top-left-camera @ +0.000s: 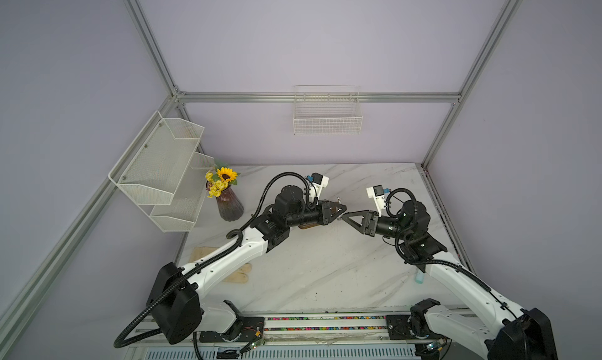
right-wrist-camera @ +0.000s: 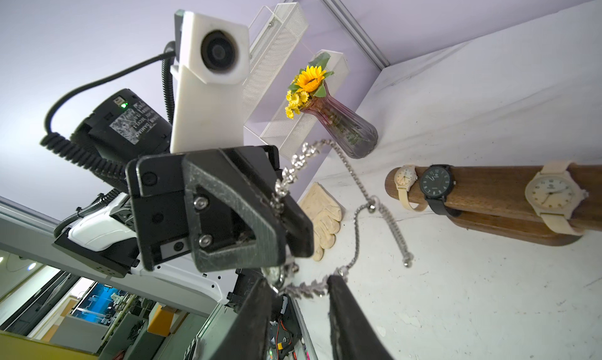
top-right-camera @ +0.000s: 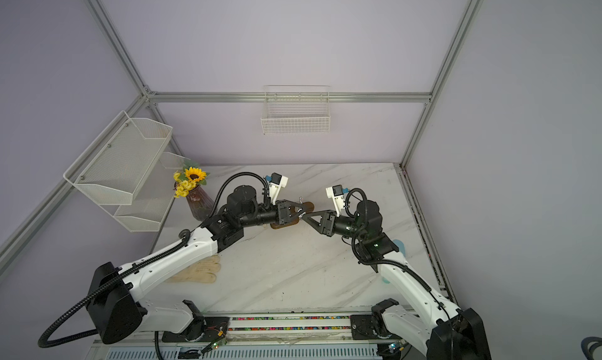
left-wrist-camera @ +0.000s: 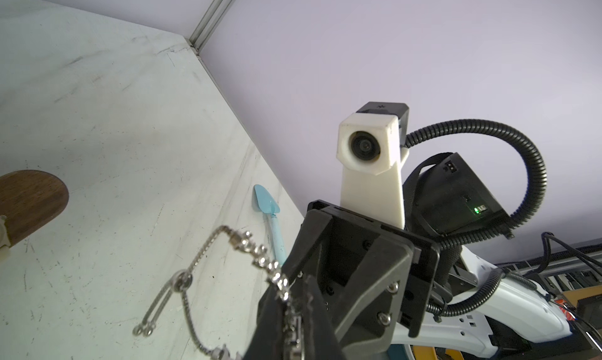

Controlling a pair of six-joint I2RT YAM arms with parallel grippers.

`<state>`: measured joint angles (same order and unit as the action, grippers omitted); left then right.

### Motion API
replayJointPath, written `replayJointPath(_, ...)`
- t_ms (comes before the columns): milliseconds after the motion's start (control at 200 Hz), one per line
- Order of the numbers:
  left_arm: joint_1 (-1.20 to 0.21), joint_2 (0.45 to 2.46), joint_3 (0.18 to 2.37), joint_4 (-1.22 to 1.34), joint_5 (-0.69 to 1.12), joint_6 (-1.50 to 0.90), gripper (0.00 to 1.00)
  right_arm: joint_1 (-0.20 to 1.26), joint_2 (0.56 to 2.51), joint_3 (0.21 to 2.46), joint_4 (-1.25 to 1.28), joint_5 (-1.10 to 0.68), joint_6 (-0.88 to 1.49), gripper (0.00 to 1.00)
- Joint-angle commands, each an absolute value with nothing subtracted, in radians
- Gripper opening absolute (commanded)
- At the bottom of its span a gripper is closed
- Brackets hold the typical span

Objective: Place watch on stand
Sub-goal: Pick up the watch at the center of the board.

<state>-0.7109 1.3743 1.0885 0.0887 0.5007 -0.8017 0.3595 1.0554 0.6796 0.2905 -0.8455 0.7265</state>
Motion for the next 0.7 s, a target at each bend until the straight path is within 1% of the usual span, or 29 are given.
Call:
replayJointPath(0,-0.704,1.379,1.109,0.153,0.534,-0.821,0.00,0.353,1.088,0.683,0.432,-0.911,0.771,0.33)
replayJointPath(135,-0.704,1.385,1.110,0.164,0.541,-0.830,0.00,0.353,1.118,0.690,0.492,-0.939,0.805,0.33)
replayJointPath(330,-0.704,1.393,1.108,0.185,0.550,-0.844,0.01,0.353,1.139,0.675,0.585,-0.948,0.852,0.29)
replayJointPath(530,-0.704,1.404,1.103,0.255,0.591,-0.893,0.04,0.353,1.148,0.641,0.705,-0.946,0.913,0.20)
replayJointPath(560,-0.704,1.438,1.102,0.265,0.597,-0.900,0.04,0.352,1.147,0.638,0.713,-0.945,0.916,0.19)
replayJointPath(615,-0.704,1.443,1.100,0.281,0.606,-0.910,0.06,0.353,1.147,0.637,0.723,-0.949,0.918,0.15)
replayJointPath(695,-0.704,1.448,1.099,0.301,0.622,-0.922,0.11,0.352,1.143,0.631,0.731,-0.947,0.920,0.14)
